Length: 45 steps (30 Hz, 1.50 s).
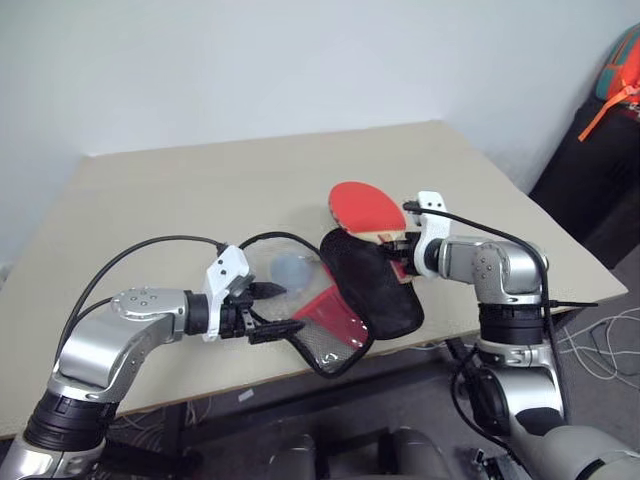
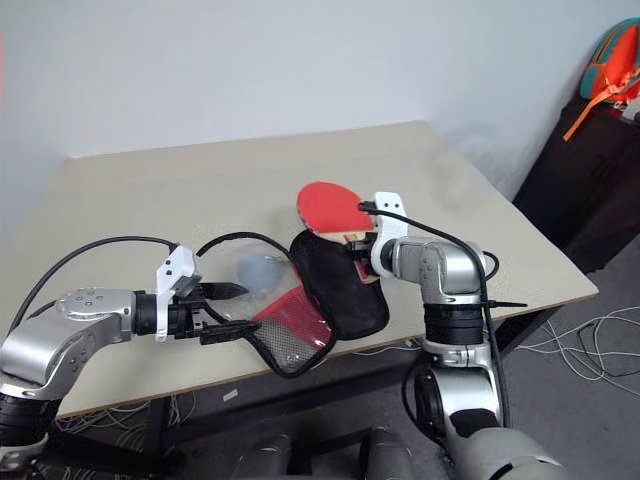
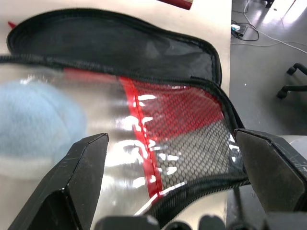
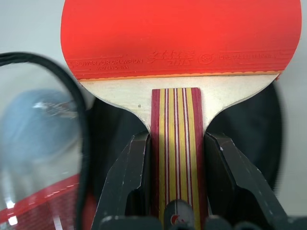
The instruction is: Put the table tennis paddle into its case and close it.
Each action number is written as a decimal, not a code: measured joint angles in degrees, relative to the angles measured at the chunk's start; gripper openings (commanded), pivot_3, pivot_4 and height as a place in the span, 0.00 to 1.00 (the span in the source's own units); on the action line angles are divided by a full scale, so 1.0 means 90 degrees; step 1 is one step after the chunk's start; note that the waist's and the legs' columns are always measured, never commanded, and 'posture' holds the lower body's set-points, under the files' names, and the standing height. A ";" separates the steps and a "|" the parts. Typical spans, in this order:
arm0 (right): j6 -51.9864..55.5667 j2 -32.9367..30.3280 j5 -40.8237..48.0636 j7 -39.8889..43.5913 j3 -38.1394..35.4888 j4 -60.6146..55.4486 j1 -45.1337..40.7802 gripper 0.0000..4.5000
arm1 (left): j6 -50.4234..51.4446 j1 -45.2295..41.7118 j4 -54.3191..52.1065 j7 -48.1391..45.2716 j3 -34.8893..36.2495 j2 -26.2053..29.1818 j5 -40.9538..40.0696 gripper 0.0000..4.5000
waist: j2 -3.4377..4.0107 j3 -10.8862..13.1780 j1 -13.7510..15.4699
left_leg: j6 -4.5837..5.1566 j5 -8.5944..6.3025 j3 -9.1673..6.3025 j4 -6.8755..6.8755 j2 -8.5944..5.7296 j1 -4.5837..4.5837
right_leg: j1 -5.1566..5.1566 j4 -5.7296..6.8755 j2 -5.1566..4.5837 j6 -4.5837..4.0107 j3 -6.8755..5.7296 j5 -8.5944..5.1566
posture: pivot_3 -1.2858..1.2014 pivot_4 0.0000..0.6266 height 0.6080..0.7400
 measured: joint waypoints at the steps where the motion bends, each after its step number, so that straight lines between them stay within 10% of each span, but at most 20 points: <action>1: 0.0057 0.0001 0.0002 -0.0042 0.0035 -0.0049 0.0065 0.27 | 0.0000 0.0000 0.0003 0.0001 0.0023 0.0000 0.0001 1.00 | 0.0000 0.0000 -0.0003 | 0.0000 0.0000 0.0001 0.0000 -0.0001 0.0001 | -0.0001 0.0000 0.0000 -0.0001 0.0001 0.0000 | 0.52 0.00 0.88; 45: -0.0446 -0.0240 0.0000 -0.0309 0.1187 -0.0281 0.1304 0.27 | -0.0073 0.0075 0.0105 0.0022 0.0080 -0.0009 0.0042 1.00 | -0.0002 -0.0001 -0.0003 | -0.0018 0.0009 -0.0001 -0.0019 0.0008 0.0011 | -0.0001 -0.0004 0.0016 -0.0005 0.0002 0.0002 | 0.52 0.00 0.88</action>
